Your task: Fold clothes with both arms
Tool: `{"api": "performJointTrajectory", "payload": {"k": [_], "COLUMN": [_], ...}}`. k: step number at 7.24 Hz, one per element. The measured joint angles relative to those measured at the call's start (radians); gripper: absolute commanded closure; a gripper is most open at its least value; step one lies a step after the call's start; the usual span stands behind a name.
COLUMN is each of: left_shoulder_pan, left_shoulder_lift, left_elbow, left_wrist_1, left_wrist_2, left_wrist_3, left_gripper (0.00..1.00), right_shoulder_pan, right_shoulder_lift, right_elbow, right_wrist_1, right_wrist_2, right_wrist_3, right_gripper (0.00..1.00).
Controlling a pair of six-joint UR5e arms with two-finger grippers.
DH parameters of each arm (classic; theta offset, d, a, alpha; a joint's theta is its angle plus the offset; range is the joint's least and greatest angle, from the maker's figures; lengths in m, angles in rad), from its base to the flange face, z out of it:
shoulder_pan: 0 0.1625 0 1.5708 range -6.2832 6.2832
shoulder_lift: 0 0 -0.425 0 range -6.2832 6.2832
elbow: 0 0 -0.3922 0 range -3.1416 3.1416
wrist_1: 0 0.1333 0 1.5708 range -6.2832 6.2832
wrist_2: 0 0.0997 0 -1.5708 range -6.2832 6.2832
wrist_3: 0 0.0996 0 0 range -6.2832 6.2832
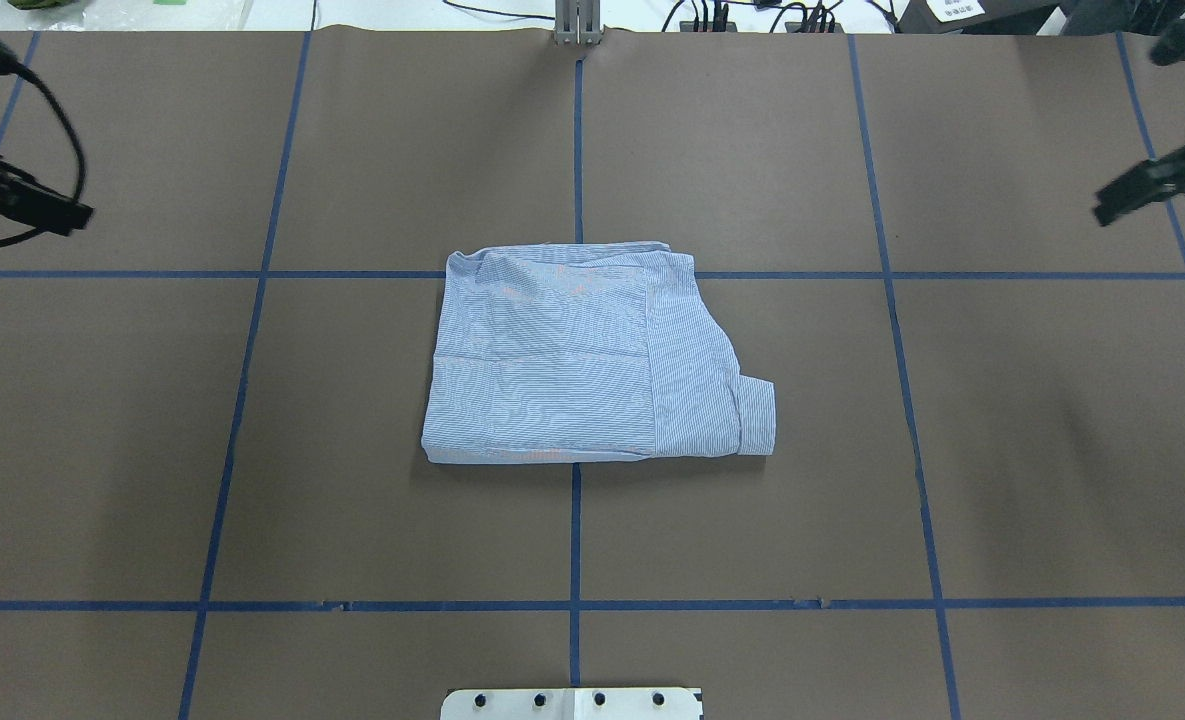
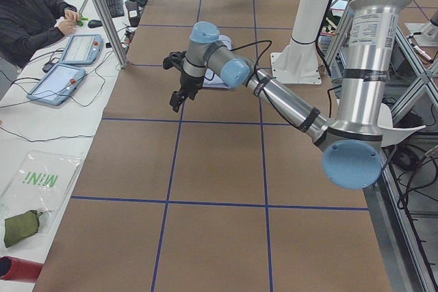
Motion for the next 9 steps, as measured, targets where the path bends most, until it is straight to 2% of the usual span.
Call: {"api": "performJointTrajectory", "payload": {"k": [2,3,6,9], "left_shoulder_pan": [-0.079,-0.092,-0.105,-0.128], "left_shoulder_lift": [0.112,0.138,0.192,0.184], "left_elbow": [0.043,0.074,0.12,0.19], "left_wrist_1": [-0.003,-0.001,0.011,0.006], "left_wrist_2": [-0.045,-0.052,-0.167,-0.175], "left_wrist_3": [0.074,0.083,0.083,0.077], "left_gripper": [0.0,0.0,0.0,0.0], "right_shoulder_pan": [0.109,0.138,0.159,0.159], "right_shoulder_lift": [-0.138,-0.164,-0.164,-0.164], "right_elbow": [0.005,0.012,0.02,0.005], "right_wrist_1": [0.007,0.006,0.015,0.022], "right_wrist_2": [0.049,0.064,0.103,0.155], "right_wrist_3": [-0.102,-0.087,0.067,0.079], "right_gripper": [0.0,0.0,0.0,0.0]}}
